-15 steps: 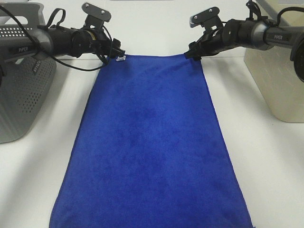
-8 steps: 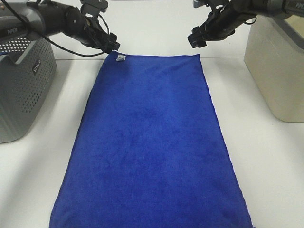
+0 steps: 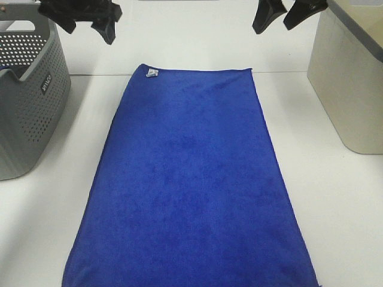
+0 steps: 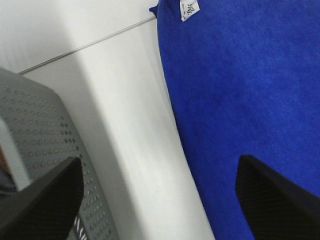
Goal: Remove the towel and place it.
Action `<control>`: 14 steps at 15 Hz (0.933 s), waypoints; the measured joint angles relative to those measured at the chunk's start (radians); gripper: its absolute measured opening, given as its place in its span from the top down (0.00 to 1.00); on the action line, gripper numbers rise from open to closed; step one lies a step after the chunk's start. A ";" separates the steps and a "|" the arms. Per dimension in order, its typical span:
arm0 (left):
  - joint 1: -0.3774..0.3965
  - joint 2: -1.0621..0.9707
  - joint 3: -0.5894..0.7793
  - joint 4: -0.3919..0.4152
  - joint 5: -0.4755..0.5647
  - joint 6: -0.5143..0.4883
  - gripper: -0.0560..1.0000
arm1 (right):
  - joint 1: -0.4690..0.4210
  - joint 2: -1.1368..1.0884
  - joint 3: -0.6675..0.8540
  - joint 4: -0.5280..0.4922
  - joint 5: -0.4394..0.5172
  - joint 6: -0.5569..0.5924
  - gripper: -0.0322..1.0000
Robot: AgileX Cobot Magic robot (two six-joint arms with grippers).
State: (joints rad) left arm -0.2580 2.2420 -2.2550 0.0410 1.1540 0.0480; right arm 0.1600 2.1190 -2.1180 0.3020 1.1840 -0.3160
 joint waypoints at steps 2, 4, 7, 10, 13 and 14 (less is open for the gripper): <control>0.007 -0.071 0.000 0.045 0.051 -0.012 0.20 | 0.000 -0.064 0.000 -0.013 0.027 0.067 0.26; 0.060 -0.108 -0.005 0.068 0.056 -0.014 0.20 | -0.026 -0.101 0.000 -0.034 0.032 0.151 0.26; 0.183 -0.135 -0.005 0.035 0.058 -0.003 0.20 | -0.117 -0.129 0.000 -0.055 0.033 0.220 0.26; 0.273 -0.150 0.000 -0.094 0.060 -0.002 0.20 | -0.151 -0.171 0.017 -0.063 0.032 0.222 0.26; 0.304 -0.241 0.100 -0.108 0.060 0.005 0.20 | -0.152 -0.300 0.190 -0.072 0.031 0.223 0.26; 0.304 -0.298 0.174 -0.096 0.059 0.009 0.20 | -0.152 -0.367 0.280 -0.072 0.031 0.223 0.26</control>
State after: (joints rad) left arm 0.0460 1.9440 -2.0810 -0.0550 1.2130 0.0570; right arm 0.0080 1.7520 -1.8380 0.2300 1.2150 -0.0930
